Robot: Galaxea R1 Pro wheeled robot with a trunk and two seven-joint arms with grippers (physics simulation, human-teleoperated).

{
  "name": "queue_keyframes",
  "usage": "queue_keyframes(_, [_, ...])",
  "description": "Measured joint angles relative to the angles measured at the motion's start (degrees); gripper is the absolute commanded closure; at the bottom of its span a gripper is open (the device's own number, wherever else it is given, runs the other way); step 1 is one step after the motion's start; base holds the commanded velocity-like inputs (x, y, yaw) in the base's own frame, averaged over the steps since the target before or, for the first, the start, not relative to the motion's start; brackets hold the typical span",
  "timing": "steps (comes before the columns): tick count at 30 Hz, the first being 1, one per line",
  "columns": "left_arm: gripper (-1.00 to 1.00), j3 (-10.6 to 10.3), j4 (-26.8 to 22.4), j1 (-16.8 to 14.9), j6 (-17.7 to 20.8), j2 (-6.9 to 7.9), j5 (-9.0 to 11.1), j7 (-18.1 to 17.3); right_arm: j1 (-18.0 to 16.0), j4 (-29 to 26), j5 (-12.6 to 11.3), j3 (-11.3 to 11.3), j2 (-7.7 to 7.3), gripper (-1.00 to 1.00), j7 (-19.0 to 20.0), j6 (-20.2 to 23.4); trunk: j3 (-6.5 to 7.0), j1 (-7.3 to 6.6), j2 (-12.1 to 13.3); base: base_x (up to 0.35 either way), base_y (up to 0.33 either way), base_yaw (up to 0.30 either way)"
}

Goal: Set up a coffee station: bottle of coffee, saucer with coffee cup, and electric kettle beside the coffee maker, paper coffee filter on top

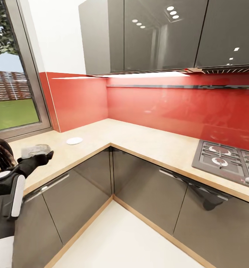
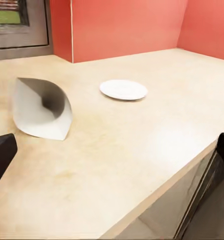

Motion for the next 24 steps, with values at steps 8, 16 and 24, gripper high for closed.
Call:
queue_keyframes(8, [-1.00,1.0,0.0,0.0,-0.1,0.76,0.1,0.0,0.0,0.0,0.0,0.0,-0.09,-1.00,0.0,0.0,0.00,0.00,0.0,0.000,0.000,0.000])
queue_keyframes(16, [-1.00,0.9,0.2,0.0,-0.2,1.40,-1.3,0.1,0.0,1.3,0.1,0.0,-0.18,-1.00,0.0,0.0,0.00,0.00,0.0,0.000,0.000,0.000])
queue_keyframes(24, [-1.00,0.5,1.5,0.0,-0.6,1.51,-2.3,0.4,0.0,2.0,0.1,0.0,-0.19,-1.00,0.0,0.0,0.00,0.00,0.0,0.000,0.000,0.000])
